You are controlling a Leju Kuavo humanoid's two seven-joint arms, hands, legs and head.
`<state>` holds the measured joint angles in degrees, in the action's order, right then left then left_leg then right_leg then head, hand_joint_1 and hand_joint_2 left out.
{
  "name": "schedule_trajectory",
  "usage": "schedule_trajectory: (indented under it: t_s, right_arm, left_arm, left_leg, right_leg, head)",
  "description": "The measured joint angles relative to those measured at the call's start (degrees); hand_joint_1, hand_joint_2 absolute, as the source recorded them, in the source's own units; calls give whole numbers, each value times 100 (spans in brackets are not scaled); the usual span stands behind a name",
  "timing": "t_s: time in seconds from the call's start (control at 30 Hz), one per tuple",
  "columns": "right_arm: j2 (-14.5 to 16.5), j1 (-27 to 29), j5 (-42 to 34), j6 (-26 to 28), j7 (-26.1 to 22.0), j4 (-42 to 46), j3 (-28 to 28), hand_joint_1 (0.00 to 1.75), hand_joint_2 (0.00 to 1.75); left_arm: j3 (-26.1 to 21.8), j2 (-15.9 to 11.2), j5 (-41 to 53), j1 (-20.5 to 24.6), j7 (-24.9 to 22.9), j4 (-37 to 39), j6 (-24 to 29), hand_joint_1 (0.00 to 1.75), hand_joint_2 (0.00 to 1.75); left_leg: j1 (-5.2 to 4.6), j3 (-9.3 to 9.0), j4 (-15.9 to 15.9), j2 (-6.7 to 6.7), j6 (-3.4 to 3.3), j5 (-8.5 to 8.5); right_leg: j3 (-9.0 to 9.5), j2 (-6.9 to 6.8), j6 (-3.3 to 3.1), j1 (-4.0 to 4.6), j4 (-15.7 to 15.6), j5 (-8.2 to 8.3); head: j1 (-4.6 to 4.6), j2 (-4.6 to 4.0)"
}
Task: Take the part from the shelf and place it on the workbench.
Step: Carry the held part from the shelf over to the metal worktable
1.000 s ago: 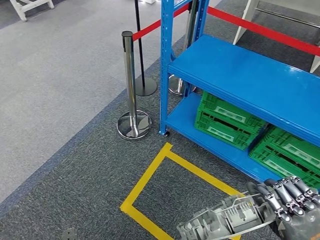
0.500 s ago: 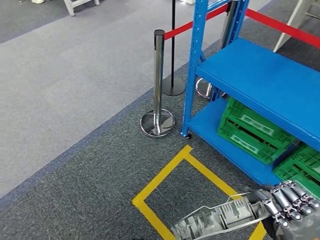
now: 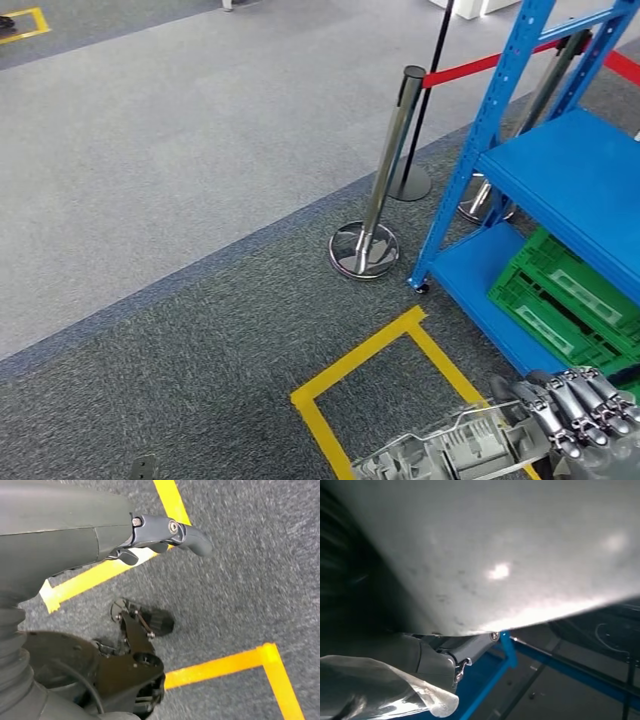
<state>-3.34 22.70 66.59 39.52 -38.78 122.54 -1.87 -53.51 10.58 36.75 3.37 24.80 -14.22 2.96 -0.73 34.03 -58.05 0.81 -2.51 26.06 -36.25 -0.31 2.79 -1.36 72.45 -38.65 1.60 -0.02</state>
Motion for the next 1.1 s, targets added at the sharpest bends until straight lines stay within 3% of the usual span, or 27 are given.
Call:
schedule_trajectory:
  t_s: [0.03,0.07,0.1,0.17,0.23,0.3,0.33,0.4,0.47,0.53,0.57,0.6,0.67,0.73,0.8,0.83,0.9,0.97,1.0,1.03,1.07,1.1]
  right_arm:
    - [0,6,-3,0,2,-1,1,175,175]
    - [0,6,-5,0,4,-1,2,175,175]
    - [0,5,-7,0,4,-1,2,175,175]
    - [0,4,-8,0,5,0,2,175,175]
    - [0,6,-6,0,8,1,2,175,175]
    - [0,2,0,0,11,2,2,175,175]
    - [0,-5,5,0,14,2,1,175,175]
    - [0,-14,12,0,25,2,-3,175,175]
    - [-1,-7,25,0,34,2,-3,175,175]
    - [-2,-5,39,0,46,2,-3,175,175]
    - [-2,-7,45,0,53,2,-2,175,175]
    - [-2,-10,54,0,61,2,-2,175,175]
    - [-2,-13,75,0,75,2,-2,175,175]
    - [-2,-18,83,0,89,2,-1,175,175]
    - [-2,-39,80,0,91,2,4,175,175]
    - [-3,-55,82,0,89,2,7,175,175]
    - [-4,-70,87,0,82,5,13,175,175]
    - [-12,-55,95,0,73,7,22,175,175]
    - [-20,-47,106,0,72,6,31,175,175]
    - [-35,-40,117,0,78,3,39,175,175]
    - [-52,-38,130,0,87,2,48,175,175]
    - [-70,-36,142,0,97,2,56,175,175]
  left_arm:
    - [8,1,11,-3,-12,3,5,0,175]
    - [15,1,20,-8,-20,5,7,0,175]
    - [21,1,23,-11,-25,5,8,0,175]
    - [43,2,26,-8,-28,6,9,0,175]
    - [77,-2,27,-8,-44,7,10,0,175]
    - [101,-9,32,-28,-73,8,12,0,175]
    - [107,-15,40,-42,-86,10,13,0,175]
    - [112,-24,62,-43,-93,16,11,0,175]
    - [116,-23,76,-21,-95,23,0,0,175]
    - [118,-21,78,-16,-95,33,-25,0,175]
    - [118,-20,77,-22,-94,38,-39,0,175]
    - [118,-19,75,-27,-91,41,-49,0,175]
    - [118,-21,72,-24,-83,43,-67,0,175]
    - [118,-24,68,-2,-75,43,-79,0,175]
    - [118,-27,62,-2,-72,43,-79,0,175]
    - [118,-27,61,-17,-71,44,-77,0,175]
    - [116,-25,60,-25,-73,46,-72,0,175]
    - [116,-20,67,-9,-78,48,-73,0,175]
    - [117,-17,72,-2,-83,48,-73,0,175]
    - [117,-15,80,0,-89,48,-74,0,175]
    - [118,-12,86,-3,-95,48,-75,0,175]
    - [117,-10,96,-6,-101,48,-75,0,175]
  left_leg:
    - [-4,-3,-4,84,-4,2]
    - [-5,-8,-13,171,-4,3]
    - [-2,-14,-27,258,1,6]
    - [-1,7,-85,424,34,22]
    - [1,66,-132,564,99,18]
    - [14,111,-139,679,165,-11]
    - [11,127,-163,647,194,2]
    - [3,275,-480,384,253,192]
    - [24,613,-1190,91,309,538]
    - [53,862,-1705,5,333,685]
    - [61,842,-1676,-13,332,604]
    - [62,709,-1426,-53,319,433]
    - [15,305,-658,-304,257,108]
    - [-58,88,-212,-518,185,30]
    - [-90,81,-142,-450,128,48]
    - [-81,65,-102,-379,97,32]
    - [-44,18,-22,-242,29,-4]
    - [-24,0,2,-96,-13,-14]
    - [-24,0,1,-13,-21,-11]
    - [-25,-6,-1,71,-25,-8]
    - [-25,-15,-4,156,-25,-6]
    - [-21,-27,-11,246,-18,-1]
  right_leg:
    - [-99,17,-4,7,130,25]
    - [-95,31,-9,12,44,163]
    - [18,64,-14,9,-255,387]
    - [320,303,-20,-24,-971,720]
    - [474,475,-34,-40,-1289,784]
    - [505,384,-72,-28,-1305,795]
    - [523,316,-98,-29,-1317,807]
    - [556,153,-161,-37,-1349,817]
    - [568,-24,-204,-16,-1353,802]
    - [576,-198,-216,-5,-1353,782]
    - [587,-278,-216,-4,-1353,770]
    - [607,-354,-210,-4,-1353,754]
    - [656,-487,-175,6,-1355,711]
    - [690,-612,-124,25,-1364,673]
    - [733,-746,-74,32,-1396,655]
    - [748,-735,-48,24,-1396,629]
    - [657,-442,-12,7,-1169,470]
    - [283,-75,-4,-1,-467,149]
    - [61,-8,0,4,-85,22]
    - [-105,15,4,7,164,-14]
    - [-171,23,5,9,192,78]
    - [-121,40,5,6,-13,282]
  head:
    - [-2,0]
    - [0,0]
    - [-2,0]
    - [1,0]
    - [6,0]
    - [8,1]
    - [15,1]
    - [49,0]
    - [77,0]
    - [77,0]
    - [78,0]
    - [78,0]
    - [77,0]
    - [72,0]
    - [62,0]
    - [55,0]
    - [30,0]
    - [1,1]
    - [-4,1]
    - [-6,1]
    - [-6,0]
    - [-7,0]
